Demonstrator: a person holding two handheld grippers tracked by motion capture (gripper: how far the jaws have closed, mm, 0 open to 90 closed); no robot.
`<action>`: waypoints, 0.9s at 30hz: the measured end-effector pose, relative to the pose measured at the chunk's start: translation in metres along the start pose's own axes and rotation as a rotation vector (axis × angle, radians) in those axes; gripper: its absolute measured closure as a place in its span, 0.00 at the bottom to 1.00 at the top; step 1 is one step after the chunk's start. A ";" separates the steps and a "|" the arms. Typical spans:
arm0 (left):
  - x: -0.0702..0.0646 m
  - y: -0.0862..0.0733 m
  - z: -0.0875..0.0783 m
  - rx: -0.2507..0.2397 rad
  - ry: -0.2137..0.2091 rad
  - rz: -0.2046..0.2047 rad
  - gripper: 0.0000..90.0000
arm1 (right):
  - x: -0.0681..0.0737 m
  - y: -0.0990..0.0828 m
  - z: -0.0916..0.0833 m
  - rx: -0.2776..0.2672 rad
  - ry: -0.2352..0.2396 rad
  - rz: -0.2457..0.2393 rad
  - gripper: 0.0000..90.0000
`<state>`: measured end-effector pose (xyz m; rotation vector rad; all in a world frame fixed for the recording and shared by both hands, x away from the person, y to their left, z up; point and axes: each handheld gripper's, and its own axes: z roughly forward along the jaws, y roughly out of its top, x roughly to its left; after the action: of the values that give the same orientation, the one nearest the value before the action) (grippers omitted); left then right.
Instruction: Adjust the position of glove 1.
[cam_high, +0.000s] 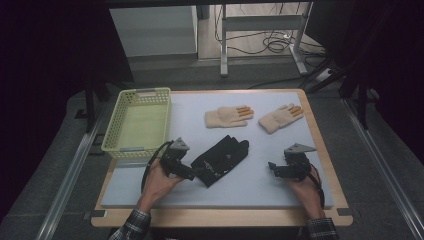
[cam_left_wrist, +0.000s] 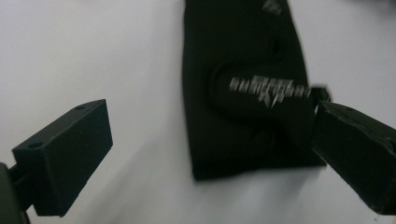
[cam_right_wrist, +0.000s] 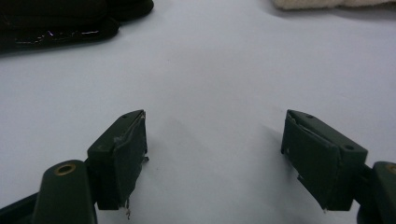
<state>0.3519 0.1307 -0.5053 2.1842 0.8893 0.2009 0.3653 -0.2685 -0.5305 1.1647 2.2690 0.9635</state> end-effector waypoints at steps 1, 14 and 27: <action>-0.001 0.005 0.004 0.008 -0.003 0.009 0.00 | 0.000 0.000 0.000 0.000 0.000 -0.001 0.25; -0.013 0.032 0.055 0.088 -0.076 0.042 0.00 | 0.000 0.000 0.000 -0.003 -0.001 -0.001 0.25; -0.032 0.030 0.074 0.193 0.053 0.103 0.00 | 0.000 0.000 0.000 -0.003 -0.003 -0.004 0.25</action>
<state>0.3740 0.0519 -0.5320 2.4167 0.8564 0.2327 0.3649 -0.2684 -0.5309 1.1592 2.2655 0.9627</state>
